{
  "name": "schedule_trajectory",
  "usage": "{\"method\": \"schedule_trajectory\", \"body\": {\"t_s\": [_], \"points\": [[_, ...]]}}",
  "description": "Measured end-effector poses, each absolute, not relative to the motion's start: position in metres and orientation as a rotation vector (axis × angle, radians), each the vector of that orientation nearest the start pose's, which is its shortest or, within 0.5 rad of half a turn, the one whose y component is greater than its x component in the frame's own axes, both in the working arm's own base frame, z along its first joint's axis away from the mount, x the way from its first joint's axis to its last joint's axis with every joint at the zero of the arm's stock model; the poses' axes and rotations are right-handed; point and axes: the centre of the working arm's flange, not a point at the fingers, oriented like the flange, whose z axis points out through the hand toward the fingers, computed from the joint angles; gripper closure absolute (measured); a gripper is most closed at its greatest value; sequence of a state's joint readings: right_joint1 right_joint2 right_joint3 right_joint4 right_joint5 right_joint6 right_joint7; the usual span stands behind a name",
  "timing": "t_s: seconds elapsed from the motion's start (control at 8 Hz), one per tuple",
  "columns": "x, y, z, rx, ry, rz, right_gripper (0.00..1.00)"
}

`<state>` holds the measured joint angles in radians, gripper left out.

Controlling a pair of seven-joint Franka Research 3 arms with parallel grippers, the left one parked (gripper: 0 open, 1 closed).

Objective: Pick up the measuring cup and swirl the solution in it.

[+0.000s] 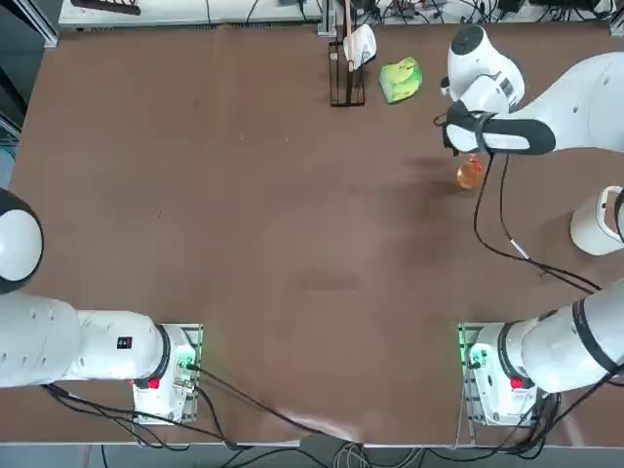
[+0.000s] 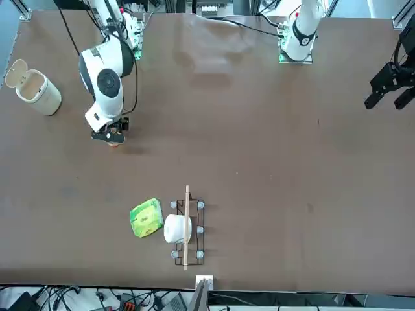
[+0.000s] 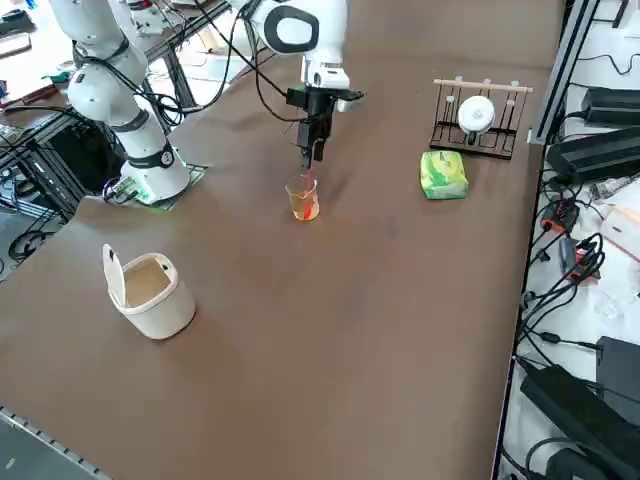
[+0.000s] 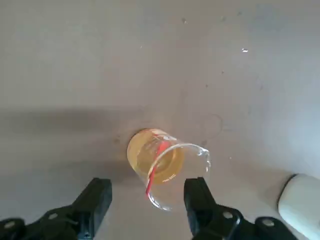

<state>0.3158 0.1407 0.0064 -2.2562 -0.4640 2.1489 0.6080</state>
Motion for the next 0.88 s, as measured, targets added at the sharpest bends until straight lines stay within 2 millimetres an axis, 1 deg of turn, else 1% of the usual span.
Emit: {"method": "schedule_trajectory", "body": {"t_s": [0.25,0.5,0.75,0.88], "points": [[0.4885,0.1421,0.2765,-3.571,-0.025,0.130,0.15],[0.4886,0.1390,0.2741,-3.575,-0.014,0.146,0.24],[0.4882,0.1356,0.2736,-3.581,-0.002,0.165,0.30],[0.4882,0.1350,0.2736,-3.582,0.001,0.167,0.35]]}}
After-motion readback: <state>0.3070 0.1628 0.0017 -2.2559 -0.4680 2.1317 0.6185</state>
